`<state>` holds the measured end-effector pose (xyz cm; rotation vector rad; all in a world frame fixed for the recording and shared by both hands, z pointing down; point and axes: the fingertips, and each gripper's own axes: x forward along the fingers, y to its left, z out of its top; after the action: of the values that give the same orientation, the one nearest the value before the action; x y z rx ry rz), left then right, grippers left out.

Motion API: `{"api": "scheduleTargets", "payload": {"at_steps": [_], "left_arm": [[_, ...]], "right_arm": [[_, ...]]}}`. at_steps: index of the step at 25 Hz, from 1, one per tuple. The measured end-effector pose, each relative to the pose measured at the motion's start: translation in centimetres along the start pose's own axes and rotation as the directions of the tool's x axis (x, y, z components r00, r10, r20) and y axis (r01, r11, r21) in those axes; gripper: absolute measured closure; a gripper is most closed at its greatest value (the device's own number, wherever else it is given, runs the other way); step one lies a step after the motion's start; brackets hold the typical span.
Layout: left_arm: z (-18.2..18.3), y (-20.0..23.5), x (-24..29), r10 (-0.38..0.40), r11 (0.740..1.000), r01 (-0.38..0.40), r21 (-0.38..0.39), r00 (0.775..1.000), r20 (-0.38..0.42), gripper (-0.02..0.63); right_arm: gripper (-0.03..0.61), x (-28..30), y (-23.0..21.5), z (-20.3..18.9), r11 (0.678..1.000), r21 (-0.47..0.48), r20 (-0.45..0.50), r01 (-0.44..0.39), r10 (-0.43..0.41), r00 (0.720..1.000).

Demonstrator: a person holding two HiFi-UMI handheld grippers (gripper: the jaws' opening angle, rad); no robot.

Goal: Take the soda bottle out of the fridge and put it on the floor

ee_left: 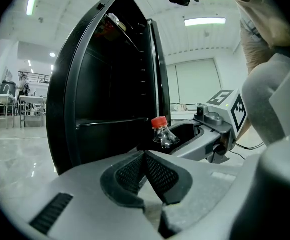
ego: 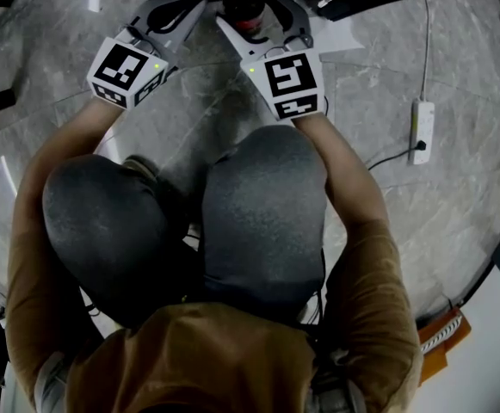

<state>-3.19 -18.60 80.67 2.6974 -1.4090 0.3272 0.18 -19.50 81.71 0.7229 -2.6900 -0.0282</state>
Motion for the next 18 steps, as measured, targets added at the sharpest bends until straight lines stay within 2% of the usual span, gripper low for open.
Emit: {"api": "scheduleTargets", "payload": {"at_steps": [5,11,18], "left_arm": [[-1.3,-0.2,0.4,-0.010,1.000,0.010,0.022,1.000,-0.028,0.612],[-2.4,0.2,0.9,0.019,1.000,-0.019,-0.012,0.998,-0.061,0.612],[-3.9,-0.3,1.1,0.018,1.000,-0.020,-0.017,0.994,-0.110,0.612]], "right_arm": [[0.285,0.8,0.2,-2.8,1.000,0.000,-0.031,0.009,-0.009,0.999],[0.285,1.7,0.1,-5.4,1.000,-0.016,-0.073,0.027,-0.028,0.997],[0.285,2.5,-0.1,-7.3,0.999,-0.014,-0.088,0.041,-0.042,0.995]]}}
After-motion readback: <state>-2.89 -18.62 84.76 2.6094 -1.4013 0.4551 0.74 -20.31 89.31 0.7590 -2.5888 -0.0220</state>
